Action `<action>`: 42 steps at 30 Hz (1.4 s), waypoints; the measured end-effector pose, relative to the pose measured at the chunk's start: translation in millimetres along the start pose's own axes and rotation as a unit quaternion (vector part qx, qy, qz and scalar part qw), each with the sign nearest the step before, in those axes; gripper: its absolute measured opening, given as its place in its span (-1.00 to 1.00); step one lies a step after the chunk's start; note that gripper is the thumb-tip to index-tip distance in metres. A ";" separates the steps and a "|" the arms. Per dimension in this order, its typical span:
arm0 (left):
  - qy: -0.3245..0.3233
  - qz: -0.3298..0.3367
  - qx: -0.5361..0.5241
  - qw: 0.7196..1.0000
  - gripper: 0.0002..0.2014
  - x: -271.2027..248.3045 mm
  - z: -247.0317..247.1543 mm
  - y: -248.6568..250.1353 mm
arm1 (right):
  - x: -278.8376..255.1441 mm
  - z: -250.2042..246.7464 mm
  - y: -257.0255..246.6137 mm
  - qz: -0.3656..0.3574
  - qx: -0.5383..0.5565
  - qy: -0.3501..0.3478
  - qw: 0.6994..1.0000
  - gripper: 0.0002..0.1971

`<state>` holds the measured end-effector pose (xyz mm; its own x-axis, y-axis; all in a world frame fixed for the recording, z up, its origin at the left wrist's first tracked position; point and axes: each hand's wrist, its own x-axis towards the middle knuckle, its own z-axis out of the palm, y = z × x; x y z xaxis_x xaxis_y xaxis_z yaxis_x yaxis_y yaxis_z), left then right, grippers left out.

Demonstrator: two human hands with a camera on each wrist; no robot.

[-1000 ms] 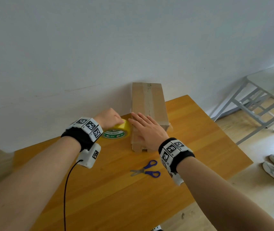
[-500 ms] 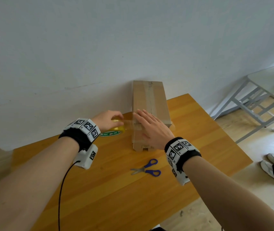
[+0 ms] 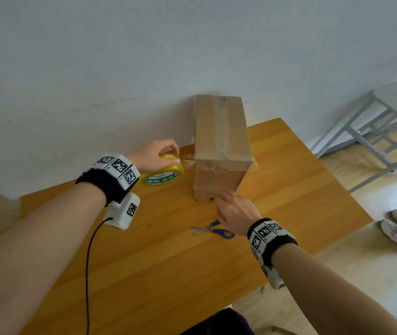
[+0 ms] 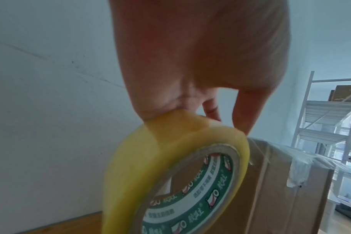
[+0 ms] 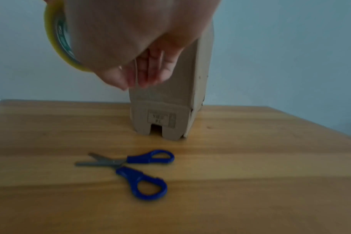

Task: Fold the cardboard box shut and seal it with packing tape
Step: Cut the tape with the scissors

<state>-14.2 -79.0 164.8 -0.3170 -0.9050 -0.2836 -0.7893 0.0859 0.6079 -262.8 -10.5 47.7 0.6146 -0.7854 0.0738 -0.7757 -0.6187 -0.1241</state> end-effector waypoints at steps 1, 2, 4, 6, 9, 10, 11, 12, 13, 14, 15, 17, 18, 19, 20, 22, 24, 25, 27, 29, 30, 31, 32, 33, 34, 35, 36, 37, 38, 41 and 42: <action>0.001 -0.001 -0.007 1.000 -0.81 -0.1 1.2 -0.9 | -2.5 7.3 1.2 0.014 0.004 -0.047 0.999 -0.82; 0.001 -0.002 -0.015 1.000 -0.82 -0.2 1.9 -2.3 | -3.5 12.7 2.1 0.034 0.009 -0.093 0.995 -0.77; -0.001 -0.003 -0.027 1.000 -0.80 -1.1 4.5 -6.0 | -6.9 22.9 3.4 0.070 0.008 -0.178 0.982 -0.74; 0.002 -0.004 -0.028 1.000 -0.79 -2.4 6.9 -9.4 | -10.4 31.9 5.3 0.095 0.004 -0.233 0.968 -0.68; 0.013 -0.006 -0.031 0.999 -0.77 -3.8 10.2 -13.0 | -14.3 43.1 7.7 0.109 -0.011 -0.260 0.959 -0.60; 0.015 -0.007 -0.035 0.999 -0.77 -4.2 11.1 -14.2 | -15.2 46.3 7.6 0.112 -0.016 -0.266 0.957 -0.59; 0.015 -0.008 -0.040 0.999 -0.76 -4.5 11.6 -15.1 | -15.2 48.7 7.7 0.116 -0.017 -0.271 0.956 -0.58; 0.015 -0.009 -0.043 0.999 -0.76 -4.9 11.8 -16.0 | -14.6 50.9 8.0 0.121 -0.012 -0.273 0.954 -0.58; 0.015 -0.009 -0.044 0.999 -0.76 -5.3 12.1 -17.0 | -13.6 52.8 8.1 0.125 -0.006 -0.273 0.954 -0.58; 0.016 -0.008 -0.045 0.999 -0.76 -5.4 12.3 -18.1 | -12.1 54.7 8.6 0.129 -0.002 -0.272 0.954 -0.59; 0.017 -0.009 -0.046 0.999 -0.77 -5.4 12.7 -19.0 | -10.8 55.9 8.7 0.133 -0.001 -0.271 0.953 -0.60; 0.017 -0.009 -0.049 0.999 -0.77 -5.6 13.3 -19.6 | -8.4 57.7 8.4 0.136 -0.006 -0.272 0.953 -0.62; 0.015 -0.010 -0.050 0.999 -0.77 -5.3 13.3 -19.6 | -7.5 58.3 7.8 0.136 -0.012 -0.277 0.951 -0.64; 0.012 -0.010 -0.051 0.999 -0.78 -4.8 13.0 -19.3 | -7.0 58.0 7.1 0.133 -0.020 -0.287 0.948 -0.64; 0.010 -0.011 -0.053 0.999 -0.78 -4.6 12.6 -18.9 | -6.8 57.7 6.0 0.130 -0.027 -0.299 0.945 -0.65; 0.009 -0.009 -0.054 0.998 -0.78 -4.6 11.3 -18.0 | -6.4 56.3 3.7 0.127 -0.035 -0.315 0.940 -0.66; 0.010 -0.008 -0.053 0.998 -0.78 -5.0 10.7 -16.7 | -6.3 53.8 1.0 0.129 -0.035 -0.321 0.938 -0.68; 0.011 -0.008 -0.054 0.998 -0.78 -5.4 10.7 -15.6 | -6.4 51.9 -0.6 0.130 -0.032 -0.321 0.938 -0.69; 0.010 -0.008 -0.054 0.998 -0.78 -6.3 10.5 -14.4 | -5.9 47.5 -3.7 0.129 -0.025 -0.322 0.938 -0.69; 0.009 -0.008 -0.053 0.999 -0.78 -7.2 9.5 -13.4 | -5.0 43.1 -7.3 0.130 -0.019 -0.323 0.937 -0.69; 0.008 -0.007 -0.054 0.998 -0.78 -7.5 9.0 -13.1 | -4.5 41.2 -9.5 0.131 -0.018 -0.326 0.936 -0.69; 0.007 -0.007 -0.057 0.998 -0.78 -7.9 8.6 -13.0 | -4.4 39.3 -11.9 0.131 -0.019 -0.329 0.935 -0.69; 0.006 -0.008 -0.058 0.998 -0.78 -8.3 8.1 -13.0 | -4.2 38.0 -14.2 0.132 -0.020 -0.331 0.934 -0.69; 0.006 -0.009 -0.059 0.998 -0.78 -8.7 7.9 -13.0 | -4.4 37.1 -16.2 0.133 -0.020 -0.334 0.933 -0.69; 0.005 -0.011 -0.061 0.998 -0.79 -9.2 8.1 -13.2 | -5.1 36.7 -17.8 0.135 -0.018 -0.337 0.932 -0.69; 0.004 -0.013 -0.064 0.998 -0.79 -9.6 8.2 -13.6 | -5.6 36.6 -19.3 0.136 -0.015 -0.338 0.931 -0.69; 0.004 -0.015 -0.066 0.998 -0.79 -9.9 8.3 -14.2 | -6.1 37.1 -20.3 0.137 -0.014 -0.339 0.931 -0.69; 0.004 -0.017 -0.069 0.997 -0.79 -10.2 8.5 -14.9 | -6.5 37.7 -21.2 0.138 -0.013 -0.340 0.930 -0.70; 0.004 -0.019 -0.070 0.997 -0.79 -10.7 8.6 -15.4 | -6.8 38.3 -21.9 0.140 -0.011 -0.340 0.930 -0.71; 0.005 -0.021 -0.070 0.997 -0.78 -12.0 8.3 -16.0 | -6.5 36.9 -23.6 0.148 -0.003 -0.337 0.930 -0.72; 0.005 -0.022 -0.070 0.997 -0.78 -12.2 7.9 -16.1 | -5.7 35.2 -23.9 0.154 0.001 -0.337 0.929 -0.71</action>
<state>-1.8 -66.1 152.7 -0.2769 -0.9110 -0.3055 -0.7206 -0.0134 0.6932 -242.7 9.4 15.5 0.3150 -0.7342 -0.6014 -0.9295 -0.3669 -0.0389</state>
